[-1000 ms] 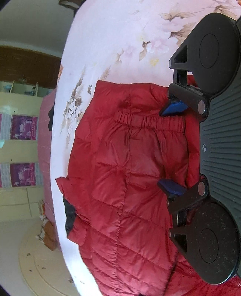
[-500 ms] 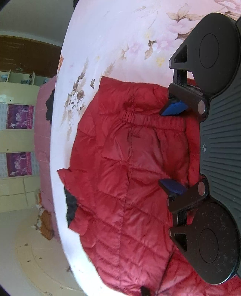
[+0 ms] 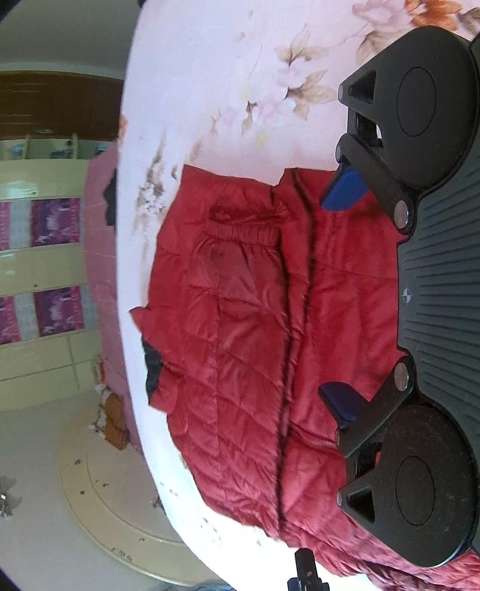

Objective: Fold large clothes
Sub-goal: 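Open both grippers and pull them back from the folded jacket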

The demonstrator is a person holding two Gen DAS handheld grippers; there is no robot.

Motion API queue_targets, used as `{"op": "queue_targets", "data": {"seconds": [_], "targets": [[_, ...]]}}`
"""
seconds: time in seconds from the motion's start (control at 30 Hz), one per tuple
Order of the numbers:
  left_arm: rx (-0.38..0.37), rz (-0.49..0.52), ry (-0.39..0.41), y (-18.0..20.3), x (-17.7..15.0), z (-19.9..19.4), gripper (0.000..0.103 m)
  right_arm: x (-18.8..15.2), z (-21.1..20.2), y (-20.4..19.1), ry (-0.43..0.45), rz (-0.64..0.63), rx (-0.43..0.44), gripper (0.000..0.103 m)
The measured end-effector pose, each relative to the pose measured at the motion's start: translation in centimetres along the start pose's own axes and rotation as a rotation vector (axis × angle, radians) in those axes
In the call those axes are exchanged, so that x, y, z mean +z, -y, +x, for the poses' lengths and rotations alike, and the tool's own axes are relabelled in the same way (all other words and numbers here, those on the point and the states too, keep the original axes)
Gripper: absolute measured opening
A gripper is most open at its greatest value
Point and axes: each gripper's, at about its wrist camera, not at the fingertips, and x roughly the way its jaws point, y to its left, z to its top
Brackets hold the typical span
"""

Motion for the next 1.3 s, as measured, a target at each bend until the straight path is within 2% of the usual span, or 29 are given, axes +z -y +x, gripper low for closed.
{"op": "queue_targets", "data": {"seconds": [0.27,0.53,0.7,0.97,1.17,1.3], "targets": [[-0.048,0.035,-0.004,-0.8,-3.9,-3.0,0.086,-4.2,-3.4,-2.5,-0.017,-0.007,-0.042,0.098],[-0.069,0.04,-0.007,-3.4,-7.8,-6.6,0.086,-9.1,-7.4,-2.1,-0.041,-0.022,-0.109,0.098],[-0.06,-0.016,-0.023,-6.0,-9.9,-7.9,0.086,-11.3,-9.4,-0.9,-0.049,0.01,-0.141,0.098],[-0.066,-0.054,-0.071,-8.7,-12.8,-8.3,0.086,-13.8,-11.0,0.0,-0.069,0.024,-0.177,0.098],[-0.108,-0.085,-0.115,-9.5,-14.6,-7.6,0.083,-15.4,-11.1,0.9,-0.095,0.055,-0.189,0.098],[-0.137,-0.089,-0.112,-9.4,-15.2,-7.7,0.081,-16.5,-10.7,1.3,-0.12,0.081,-0.178,0.098]]}}
